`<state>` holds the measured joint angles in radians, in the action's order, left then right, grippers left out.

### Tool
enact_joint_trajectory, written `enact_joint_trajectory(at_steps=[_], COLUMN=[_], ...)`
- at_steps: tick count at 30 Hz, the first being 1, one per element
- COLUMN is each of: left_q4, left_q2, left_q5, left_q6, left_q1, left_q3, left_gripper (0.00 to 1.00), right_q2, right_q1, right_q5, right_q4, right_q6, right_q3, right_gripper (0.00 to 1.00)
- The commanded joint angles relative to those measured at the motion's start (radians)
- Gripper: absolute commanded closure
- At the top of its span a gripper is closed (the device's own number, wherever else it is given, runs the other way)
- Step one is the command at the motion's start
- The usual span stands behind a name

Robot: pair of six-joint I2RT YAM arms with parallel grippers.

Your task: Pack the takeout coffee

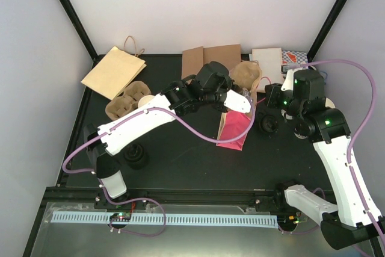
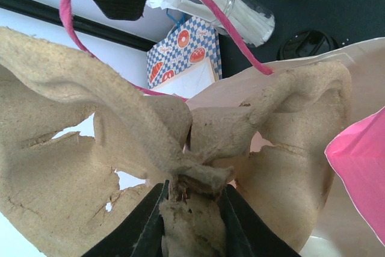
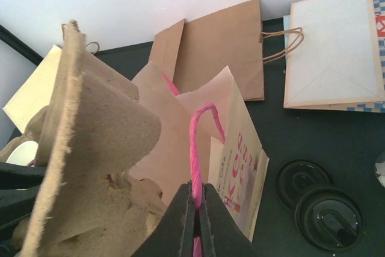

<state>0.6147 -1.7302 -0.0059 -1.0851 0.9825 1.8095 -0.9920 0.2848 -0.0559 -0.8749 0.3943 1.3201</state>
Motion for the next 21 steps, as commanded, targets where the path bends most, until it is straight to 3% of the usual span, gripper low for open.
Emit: enact_joint_trajectory(at_steps=[1, 21], left_q4=[0.046, 0.176], left_q2=[0.007, 0.145], left_q5=[-0.036, -0.135], left_q6=[0.018, 0.114], left_q1=[0.010, 0.025], left_q3=[0.038, -0.006], left_gripper=[0.79, 0.79], right_q2=[0.013, -0.020], right_q1=[-0.003, 0.013], right_q5=[-0.059, -0.375], right_q4=[-0.010, 0.047], right_q6=[-0.027, 0.104], right_q3=[0.026, 0.078], right_gripper=[0.99, 0.99])
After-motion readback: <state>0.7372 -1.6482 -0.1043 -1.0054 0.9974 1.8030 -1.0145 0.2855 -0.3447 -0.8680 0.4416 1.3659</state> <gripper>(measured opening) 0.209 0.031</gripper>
